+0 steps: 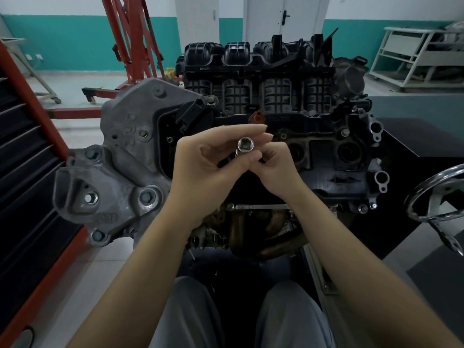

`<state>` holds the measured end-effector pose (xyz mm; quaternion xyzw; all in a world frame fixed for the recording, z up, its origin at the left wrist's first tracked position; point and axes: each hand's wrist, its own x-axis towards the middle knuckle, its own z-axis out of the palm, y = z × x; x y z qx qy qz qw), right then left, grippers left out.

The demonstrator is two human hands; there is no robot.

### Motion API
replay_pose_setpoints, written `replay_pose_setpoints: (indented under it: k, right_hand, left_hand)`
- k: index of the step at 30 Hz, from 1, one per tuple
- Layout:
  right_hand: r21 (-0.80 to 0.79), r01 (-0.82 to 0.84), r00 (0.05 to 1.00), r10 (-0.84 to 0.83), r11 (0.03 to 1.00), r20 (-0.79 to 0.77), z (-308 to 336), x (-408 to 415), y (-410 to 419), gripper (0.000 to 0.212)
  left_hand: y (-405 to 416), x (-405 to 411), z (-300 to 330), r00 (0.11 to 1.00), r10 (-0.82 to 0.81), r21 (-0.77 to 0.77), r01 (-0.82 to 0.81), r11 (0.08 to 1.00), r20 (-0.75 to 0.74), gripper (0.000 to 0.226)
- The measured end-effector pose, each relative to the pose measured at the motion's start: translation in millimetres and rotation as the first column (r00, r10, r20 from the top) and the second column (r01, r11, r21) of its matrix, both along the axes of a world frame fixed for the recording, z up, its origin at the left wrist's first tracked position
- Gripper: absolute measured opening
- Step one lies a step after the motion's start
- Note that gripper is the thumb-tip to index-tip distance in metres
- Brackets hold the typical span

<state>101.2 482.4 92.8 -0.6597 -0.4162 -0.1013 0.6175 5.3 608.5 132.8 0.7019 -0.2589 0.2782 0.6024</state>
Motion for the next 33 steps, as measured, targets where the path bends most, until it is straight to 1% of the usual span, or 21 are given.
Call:
replay_pose_setpoints:
  k: [2, 3, 5, 7, 9, 10, 12, 14, 15, 17, 19, 20, 22, 24, 26, 27, 29, 31, 33]
  right_hand:
    - [0.023, 0.049, 0.999, -0.048, 0.999, -0.007, -2.9, 2.4, 0.1, 0.018]
    - [0.03, 0.074, 0.997, -0.074, 0.997, -0.003, -5.6, 4.9, 0.1, 0.016]
    - [0.036, 0.096, 0.995, -0.096, 0.995, -0.01, -8.0, 7.1, 1.2, 0.019]
    - [0.051, 0.088, 0.996, -0.088, 0.995, -0.02, -8.2, 7.9, 1.2, 0.024]
    - [0.049, 0.055, 0.998, -0.055, 0.997, -0.003, -6.5, 7.2, -0.5, 0.023]
    - [0.021, 0.029, 0.999, -0.029, 0.999, 0.018, -5.8, 6.6, -1.7, 0.019]
    - [-0.021, -0.003, 1.0, 0.004, 1.0, 0.026, -4.7, 5.2, -3.1, 0.018]
    - [0.0, 0.018, 1.0, -0.018, 1.0, -0.004, -4.5, 4.4, -2.3, 0.02]
    - [0.022, 0.049, 0.999, -0.049, 0.999, -0.009, -5.4, 5.2, -2.1, 0.022]
    - [0.046, 0.103, 0.995, -0.103, 0.994, -0.008, -7.1, 7.1, -1.3, 0.023]
    - [0.043, 0.11, 0.994, -0.109, 0.993, -0.009, -6.5, 7.6, -1.3, 0.022]
    - [0.049, 0.097, 0.995, -0.097, 0.994, -0.001, -6.4, 7.8, -2.1, 0.024]
    - [0.035, 0.056, 0.998, -0.058, 0.998, 0.029, -4.8, 6.2, -3.1, 0.029]
    - [0.01, 0.032, 0.998, -0.033, 0.999, 0.045, -4.6, 3.8, -1.6, 0.029]
    - [0.039, 0.054, 0.998, -0.055, 0.998, 0.029, -4.9, 3.1, -0.1, 0.029]
    - [0.055, 0.081, 0.996, -0.082, 0.995, 0.019, -5.1, 3.6, -0.1, 0.029]
    - [0.066, 0.113, 0.994, -0.113, 0.991, 0.002, -5.6, 5.3, 0.0, 0.028]
    - [0.066, 0.09, 0.996, -0.09, 0.994, -0.001, -4.6, 5.5, -0.7, 0.025]
    - [0.052, 0.06, 0.998, -0.06, 0.997, 0.015, -3.4, 4.6, -1.9, 0.022]
  left_hand:
    - [0.8, 0.8, 0.9, 1.0, -0.02, 0.035, 0.021, 0.999, -0.012, 0.036]
    - [0.5, 1.1, 1.9, 1.0, 0.018, 0.064, -0.018, 0.998, -0.002, 0.035]
    - [-0.1, 0.4, 3.8, 0.99, 0.134, 0.092, -0.137, 0.986, 0.037, 0.031]
    - [-0.6, -0.3, 3.8, 0.978, 0.2, 0.075, -0.204, 0.976, 0.057, 0.029]
    - [-0.8, -0.9, 3.9, 0.982, 0.184, 0.057, -0.186, 0.981, 0.038, 0.032]
    - [0.1, -0.8, 3.7, 0.991, 0.133, 0.039, -0.134, 0.99, 0.013, 0.035]
    - [2.8, -0.7, 3.5, 1.0, 0.015, 0.035, -0.015, 0.999, -0.015, 0.04]
    - [4.6, -0.5, 3.0, 0.999, -0.042, 0.075, 0.043, 0.996, -0.021, 0.042]
    - [4.6, 0.3, 2.5, 0.999, -0.036, 0.1, 0.039, 0.994, -0.024, 0.041]
    - [3.0, -0.3, 3.4, 0.999, 0.05, 0.139, -0.049, 0.989, 0.001, 0.036]
    - [1.7, -0.8, 3.4, 0.988, 0.149, 0.124, -0.153, 0.98, 0.041, 0.031]
    - [1.2, -1.0, 3.3, 0.984, 0.171, 0.106, -0.175, 0.979, 0.053, 0.031]
    - [0.7, -1.2, 3.1, 0.988, 0.149, 0.07, -0.152, 0.986, 0.05, 0.033]
    - [3.2, -0.7, 1.8, 0.999, 0.051, 0.032, -0.052, 0.998, 0.016, 0.037]
    - [5.1, -1.0, 2.3, 1.0, -0.019, 0.043, 0.02, 0.999, -0.011, 0.04]
    - [5.3, -0.5, 2.4, 1.0, -0.017, 0.06, 0.017, 0.998, -0.013, 0.04]
    - [3.4, -0.8, 3.3, 0.998, 0.067, 0.083, -0.068, 0.994, 0.011, 0.038]
    - [2.2, -1.5, 3.2, 0.987, 0.154, 0.065, -0.157, 0.986, 0.037, 0.034]
    - [1.7, -1.9, 3.3, 0.985, 0.167, 0.047, -0.169, 0.984, 0.045, 0.032]
